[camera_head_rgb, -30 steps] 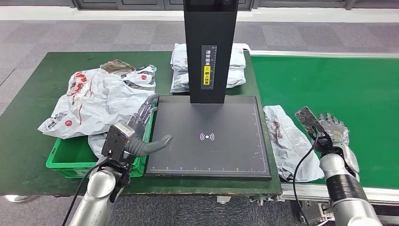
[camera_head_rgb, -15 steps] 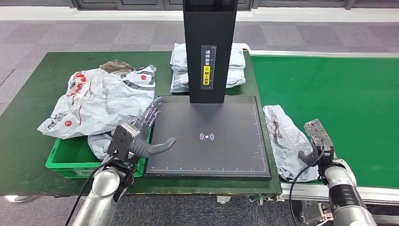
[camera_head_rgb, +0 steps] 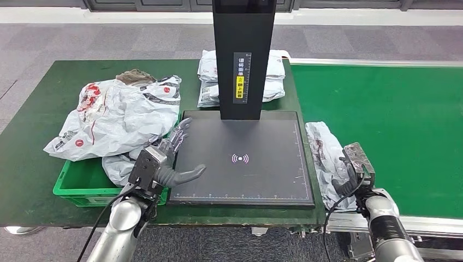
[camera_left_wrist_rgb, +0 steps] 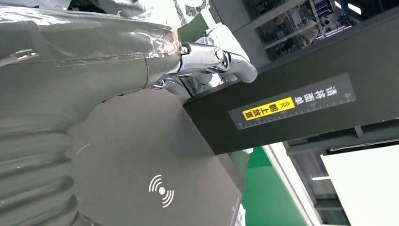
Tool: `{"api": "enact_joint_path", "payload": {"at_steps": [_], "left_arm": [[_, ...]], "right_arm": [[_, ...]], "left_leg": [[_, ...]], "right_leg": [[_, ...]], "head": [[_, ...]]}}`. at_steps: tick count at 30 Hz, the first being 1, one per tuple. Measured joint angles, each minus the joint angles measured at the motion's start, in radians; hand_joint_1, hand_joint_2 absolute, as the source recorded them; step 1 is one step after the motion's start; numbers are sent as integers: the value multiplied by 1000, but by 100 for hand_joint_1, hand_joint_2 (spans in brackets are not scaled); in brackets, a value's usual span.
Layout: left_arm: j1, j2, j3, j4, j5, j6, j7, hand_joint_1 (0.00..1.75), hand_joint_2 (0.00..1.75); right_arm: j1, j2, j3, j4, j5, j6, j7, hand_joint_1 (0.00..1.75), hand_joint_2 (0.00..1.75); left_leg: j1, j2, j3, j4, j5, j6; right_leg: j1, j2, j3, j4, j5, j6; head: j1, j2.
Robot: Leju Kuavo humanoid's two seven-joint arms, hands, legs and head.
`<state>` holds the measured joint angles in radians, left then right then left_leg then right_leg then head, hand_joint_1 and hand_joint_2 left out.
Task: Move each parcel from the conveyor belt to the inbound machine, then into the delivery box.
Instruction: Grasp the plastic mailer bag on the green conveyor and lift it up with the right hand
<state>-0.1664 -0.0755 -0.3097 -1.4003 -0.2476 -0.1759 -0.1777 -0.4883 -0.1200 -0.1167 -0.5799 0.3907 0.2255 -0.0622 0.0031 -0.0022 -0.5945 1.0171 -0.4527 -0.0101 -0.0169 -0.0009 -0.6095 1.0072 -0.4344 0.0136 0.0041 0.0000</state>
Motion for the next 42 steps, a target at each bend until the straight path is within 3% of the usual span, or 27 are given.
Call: {"api": "enact_joint_path", "payload": {"at_steps": [4, 10, 14, 23, 34, 42], "left_arm": [[4, 0, -11, 10, -6, -1, -5, 0, 175], [-10, 0, -26, 44, -16, -20, -16, 0, 175], [-27, -2, -43, 73, -17, -33, -23, 0, 175], [-38, -3, -62, 103, -16, -36, -24, 0, 175], [-40, -3, -71, 115, -13, -36, -24, 0, 175], [-32, 5, -84, 117, -2, -27, -23, 0, 175]], "right_arm": [[-2, 12, 20, 9, 7, 13, 5, 0, 175], [0, 36, 105, 33, 70, 124, -1, 0, 175], [-11, 41, 198, 52, 85, 147, -3, 175, 175], [-54, 34, 311, 79, 73, 161, -10, 175, 175], [-64, 29, 338, 87, 40, 157, -16, 175, 175], [-43, 11, 341, 85, -103, 179, -38, 175, 175]], "left_leg": [[0, 0, 0, 0, 0, 0], [0, 1, 0, 0, 0, 0], [1, 6, 2, 0, -1, -2], [4, 16, 7, -1, -4, -7], [8, 16, 8, -2, -6, -12], [9, 16, 8, -2, -7, -13]], "right_leg": [[0, 0, 0, 0, 0, 0], [0, 0, 0, 0, 0, 0], [1, 5, 0, 0, 1, -1], [4, 14, 0, 0, 1, -6], [9, 14, 0, 0, -1, -11], [9, 14, 0, 0, -2, -12]], "head": [[0, 0], [0, 0], [0, 0], [0, 0], [0, 0], [0, 0]]}}
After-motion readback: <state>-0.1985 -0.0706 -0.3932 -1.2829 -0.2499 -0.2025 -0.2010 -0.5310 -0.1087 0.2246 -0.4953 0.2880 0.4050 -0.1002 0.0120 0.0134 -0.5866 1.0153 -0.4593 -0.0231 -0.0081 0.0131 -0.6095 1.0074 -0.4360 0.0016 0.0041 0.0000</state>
